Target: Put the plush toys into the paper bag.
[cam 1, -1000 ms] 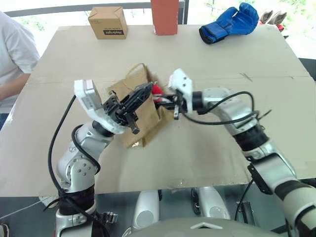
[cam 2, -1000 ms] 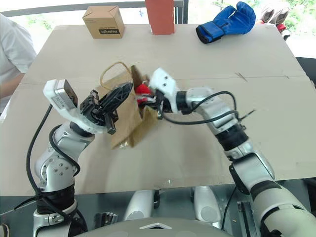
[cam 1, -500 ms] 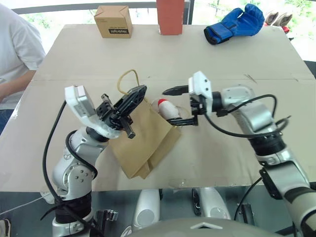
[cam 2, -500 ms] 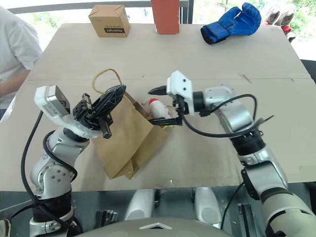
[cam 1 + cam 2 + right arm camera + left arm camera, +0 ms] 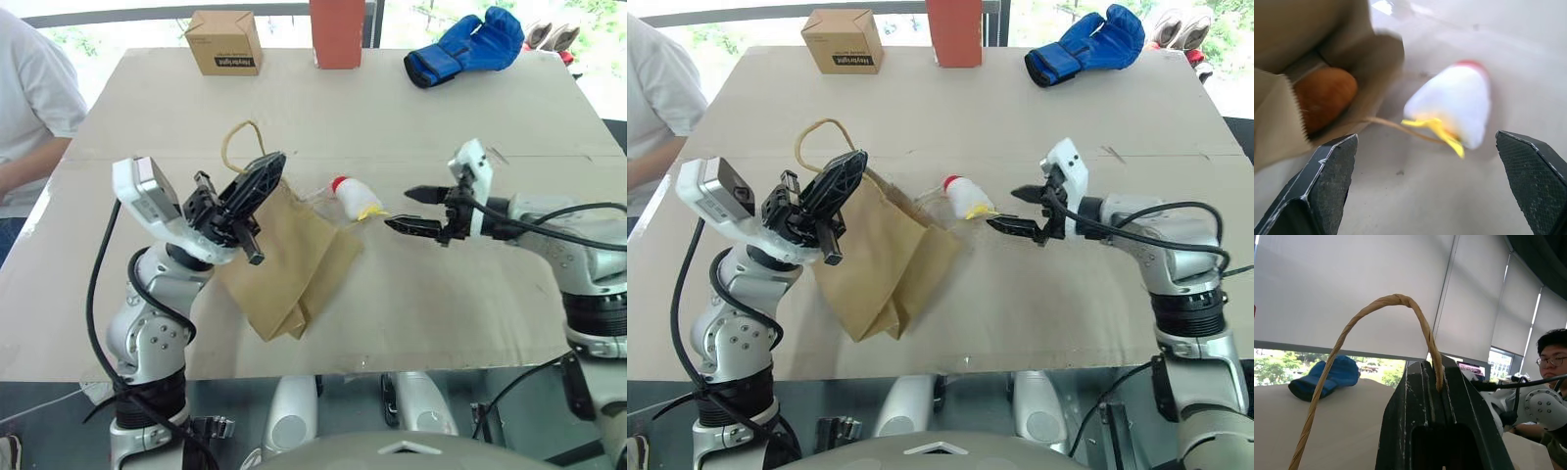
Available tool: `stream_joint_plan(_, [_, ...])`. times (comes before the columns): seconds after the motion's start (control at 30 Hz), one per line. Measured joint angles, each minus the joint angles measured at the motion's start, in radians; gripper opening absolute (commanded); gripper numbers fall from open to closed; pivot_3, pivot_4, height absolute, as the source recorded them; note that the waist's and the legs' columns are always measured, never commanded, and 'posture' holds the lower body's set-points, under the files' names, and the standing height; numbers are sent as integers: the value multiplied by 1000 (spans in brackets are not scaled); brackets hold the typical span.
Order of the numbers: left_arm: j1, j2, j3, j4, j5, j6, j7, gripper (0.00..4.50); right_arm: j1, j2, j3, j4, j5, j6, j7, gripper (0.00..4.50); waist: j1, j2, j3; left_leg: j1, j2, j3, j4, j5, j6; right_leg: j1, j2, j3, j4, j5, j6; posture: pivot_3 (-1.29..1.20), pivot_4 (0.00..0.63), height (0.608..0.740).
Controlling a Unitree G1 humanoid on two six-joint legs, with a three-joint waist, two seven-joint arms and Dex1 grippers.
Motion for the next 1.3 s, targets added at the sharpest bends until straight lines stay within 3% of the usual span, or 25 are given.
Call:
stream_joint_plan(0.33, [3,6,-36,23,50,-6,-16,0,-259,154,165,402,-230,-309,-16,4379,3,0,0,-1,0,0,0,0,0,-1,1,0,1,0,1,0,150,740])
stream_joint_plan(0.43, [8,8,-39,24,61,-11,-14,0,-307,208,229,580,-320,-416,-20,3574,1,0,0,-1,0,0,0,0,0,-2,1,0,1,1,2,0,150,740])
stream_joint_plan(0.5, [10,11,-38,24,62,-12,-8,0,-324,216,270,654,-388,-495,-17,2806,1,0,0,-2,0,0,0,0,0,-3,1,0,2,1,3,0,150,740])
stream_joint_plan(0.63, [10,15,-37,24,62,-13,1,0,-331,217,277,690,-442,-584,-3,599,1,0,0,-2,0,0,0,0,0,-3,1,0,2,2,3,0,150,740])
stream_joint_plan(0.7, [1,16,-39,24,62,-15,6,0,-306,208,255,663,-438,-615,6,24,1,0,0,-2,0,0,0,0,0,-3,1,0,2,2,3,0,150,740])
stream_joint_plan(0.93, [-122,18,-68,103,63,-23,-65,0,-130,81,140,280,-329,-668,114,24,8,0,0,-3,0,-1,0,0,0,-3,1,0,2,2,4,0,150,740])
stream_joint_plan(1.07, [-267,4,-118,253,87,-24,-150,0,-40,16,110,-12,-211,-536,156,24,5,0,0,-3,0,-3,0,0,0,-3,2,-1,3,2,4,0,150,740])
stream_joint_plan(1.13, [-414,-16,-150,382,98,-25,-232,0,-11,-5,107,-163,-151,-440,148,24,3,0,0,-3,0,-3,1,0,0,-3,2,-1,3,2,4,0,150,740])
stream_joint_plan(1.3, [-497,-27,-165,471,104,-24,-317,0,-9,-2,152,-214,-161,-413,123,24,-2,0,0,-3,0,-2,1,0,0,-3,3,0,3,2,4,0,150,740])
